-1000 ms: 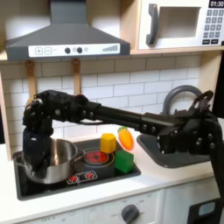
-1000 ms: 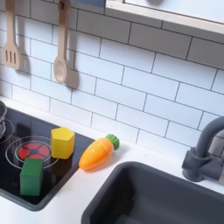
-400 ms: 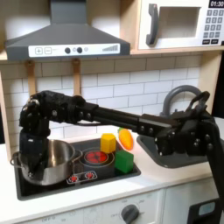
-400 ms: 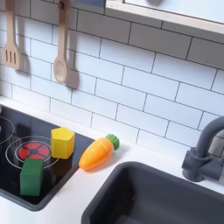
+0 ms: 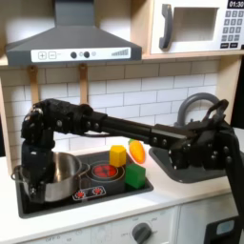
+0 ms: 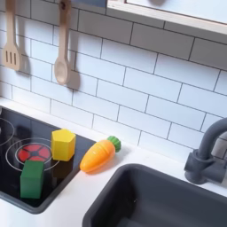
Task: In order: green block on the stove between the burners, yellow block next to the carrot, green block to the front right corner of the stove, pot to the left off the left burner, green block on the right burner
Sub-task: 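Slide the pot to the left off the left burner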
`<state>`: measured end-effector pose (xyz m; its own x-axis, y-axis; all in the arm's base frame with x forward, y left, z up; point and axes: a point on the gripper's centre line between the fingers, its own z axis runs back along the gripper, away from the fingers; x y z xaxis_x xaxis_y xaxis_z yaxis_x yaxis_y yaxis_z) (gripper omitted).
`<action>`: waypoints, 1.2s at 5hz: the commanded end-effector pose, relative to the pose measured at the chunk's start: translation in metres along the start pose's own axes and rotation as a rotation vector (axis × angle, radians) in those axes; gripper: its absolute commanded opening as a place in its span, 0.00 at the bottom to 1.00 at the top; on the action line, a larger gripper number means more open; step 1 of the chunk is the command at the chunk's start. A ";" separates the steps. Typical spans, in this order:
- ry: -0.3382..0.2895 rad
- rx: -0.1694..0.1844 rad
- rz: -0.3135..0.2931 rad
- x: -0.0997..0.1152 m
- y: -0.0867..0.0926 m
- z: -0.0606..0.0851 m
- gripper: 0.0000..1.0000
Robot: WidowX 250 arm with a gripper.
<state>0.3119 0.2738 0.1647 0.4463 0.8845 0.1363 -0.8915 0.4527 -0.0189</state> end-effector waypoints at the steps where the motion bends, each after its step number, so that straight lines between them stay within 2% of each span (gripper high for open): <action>1: 0.012 -0.018 -0.003 -0.003 -0.004 0.002 1.00; 2: 0.016 -0.009 -0.004 -0.004 -0.003 0.001 1.00; 3: 0.028 -0.026 -0.007 -0.004 -0.006 0.003 1.00; 4: 0.011 -0.049 -0.031 -0.002 -0.012 0.016 1.00; 6: -0.011 -0.101 -0.028 0.004 -0.018 0.037 1.00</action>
<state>0.3260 0.2654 0.2034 0.4665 0.8716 0.1509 -0.8671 0.4843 -0.1170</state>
